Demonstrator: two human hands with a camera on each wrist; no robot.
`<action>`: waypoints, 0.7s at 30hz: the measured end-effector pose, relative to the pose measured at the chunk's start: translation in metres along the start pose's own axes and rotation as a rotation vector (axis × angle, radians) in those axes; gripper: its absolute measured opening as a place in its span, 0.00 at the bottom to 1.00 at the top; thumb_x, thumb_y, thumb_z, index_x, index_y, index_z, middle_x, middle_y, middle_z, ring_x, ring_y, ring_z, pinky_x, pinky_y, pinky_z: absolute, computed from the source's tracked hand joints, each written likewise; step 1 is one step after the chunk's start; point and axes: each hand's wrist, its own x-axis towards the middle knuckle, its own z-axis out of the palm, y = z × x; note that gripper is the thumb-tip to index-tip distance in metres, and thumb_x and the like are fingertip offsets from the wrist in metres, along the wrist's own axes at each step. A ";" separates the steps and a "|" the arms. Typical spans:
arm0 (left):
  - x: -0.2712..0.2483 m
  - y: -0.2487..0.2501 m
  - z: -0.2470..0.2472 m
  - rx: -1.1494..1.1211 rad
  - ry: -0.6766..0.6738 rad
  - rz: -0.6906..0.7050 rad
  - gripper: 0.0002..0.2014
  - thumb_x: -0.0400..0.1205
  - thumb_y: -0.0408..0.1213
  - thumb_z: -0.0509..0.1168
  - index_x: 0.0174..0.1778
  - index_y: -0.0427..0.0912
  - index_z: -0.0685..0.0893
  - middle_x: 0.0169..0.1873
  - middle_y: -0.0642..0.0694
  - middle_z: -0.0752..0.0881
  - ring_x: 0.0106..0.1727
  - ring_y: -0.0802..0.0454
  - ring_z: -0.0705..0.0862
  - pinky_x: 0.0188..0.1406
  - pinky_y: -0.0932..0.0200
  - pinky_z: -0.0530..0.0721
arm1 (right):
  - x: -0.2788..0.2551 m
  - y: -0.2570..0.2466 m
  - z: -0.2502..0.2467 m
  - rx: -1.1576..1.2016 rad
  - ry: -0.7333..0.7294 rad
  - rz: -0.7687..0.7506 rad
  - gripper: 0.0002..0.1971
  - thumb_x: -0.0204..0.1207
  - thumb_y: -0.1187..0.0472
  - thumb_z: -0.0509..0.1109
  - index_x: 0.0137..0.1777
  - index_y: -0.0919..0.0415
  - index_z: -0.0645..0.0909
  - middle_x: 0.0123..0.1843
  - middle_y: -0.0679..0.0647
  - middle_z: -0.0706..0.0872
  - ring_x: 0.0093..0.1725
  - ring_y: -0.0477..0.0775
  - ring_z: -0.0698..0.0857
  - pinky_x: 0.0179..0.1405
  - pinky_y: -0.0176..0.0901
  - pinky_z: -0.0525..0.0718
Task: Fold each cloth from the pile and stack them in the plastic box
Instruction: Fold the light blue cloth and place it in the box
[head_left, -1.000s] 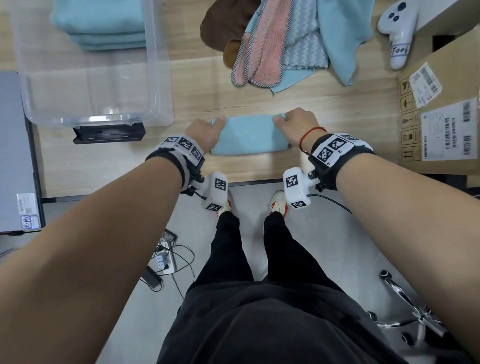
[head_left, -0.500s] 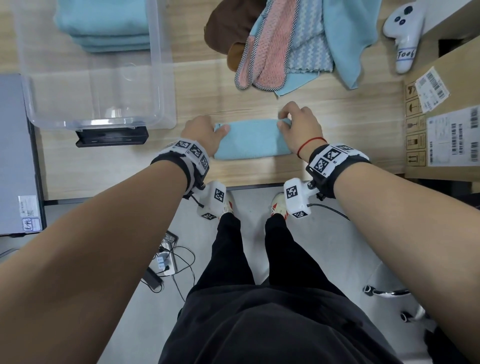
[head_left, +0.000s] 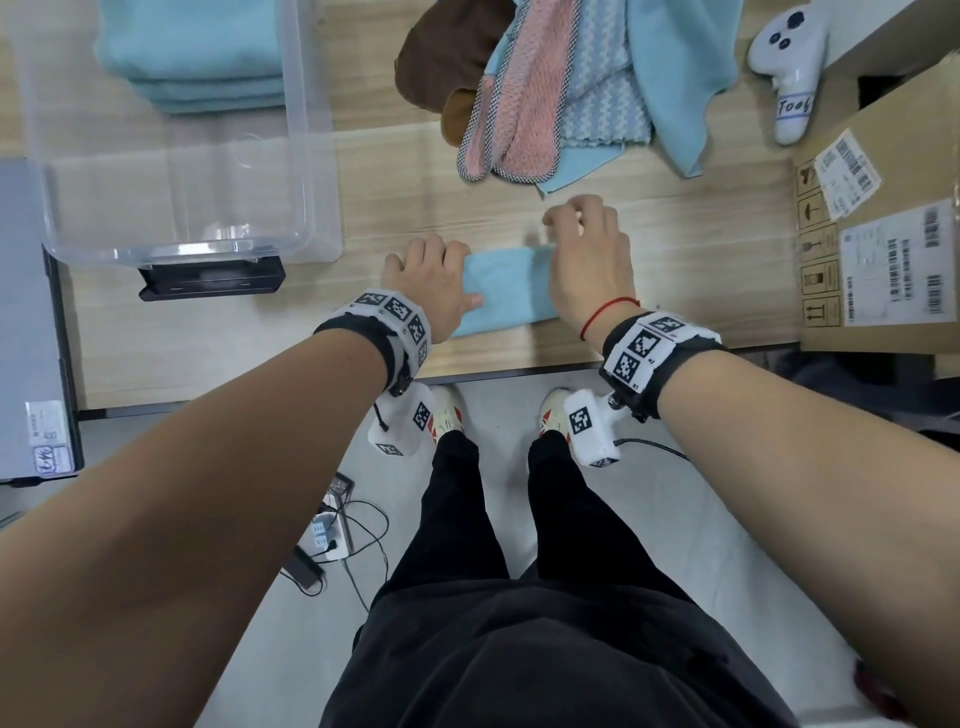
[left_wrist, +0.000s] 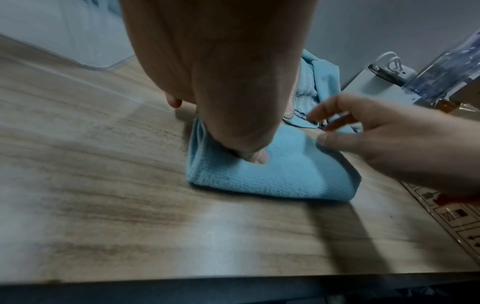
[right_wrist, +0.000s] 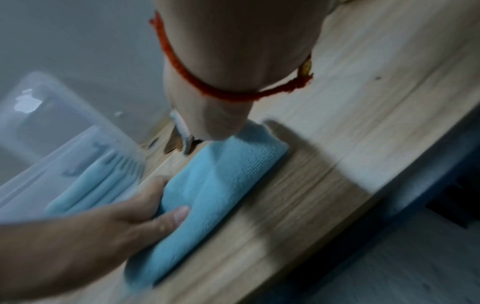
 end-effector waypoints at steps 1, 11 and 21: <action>0.000 0.000 0.001 0.009 0.006 -0.003 0.32 0.81 0.61 0.57 0.73 0.42 0.66 0.66 0.39 0.72 0.63 0.40 0.72 0.57 0.43 0.72 | -0.003 -0.005 0.000 -0.023 0.029 -0.085 0.24 0.69 0.66 0.63 0.67 0.59 0.75 0.71 0.60 0.74 0.69 0.65 0.74 0.63 0.58 0.75; -0.002 0.016 -0.010 -0.036 -0.055 0.000 0.28 0.80 0.54 0.65 0.70 0.43 0.66 0.62 0.41 0.76 0.62 0.41 0.73 0.58 0.45 0.71 | -0.035 0.020 0.023 -0.193 -0.371 -0.147 0.35 0.86 0.42 0.47 0.86 0.57 0.41 0.88 0.51 0.43 0.86 0.55 0.44 0.82 0.66 0.45; -0.012 0.049 -0.019 0.082 -0.221 0.057 0.20 0.79 0.46 0.67 0.63 0.42 0.73 0.62 0.41 0.75 0.64 0.41 0.71 0.59 0.45 0.70 | -0.052 0.035 0.008 -0.080 -0.391 -0.072 0.25 0.80 0.49 0.67 0.72 0.59 0.68 0.66 0.60 0.71 0.63 0.62 0.72 0.57 0.55 0.75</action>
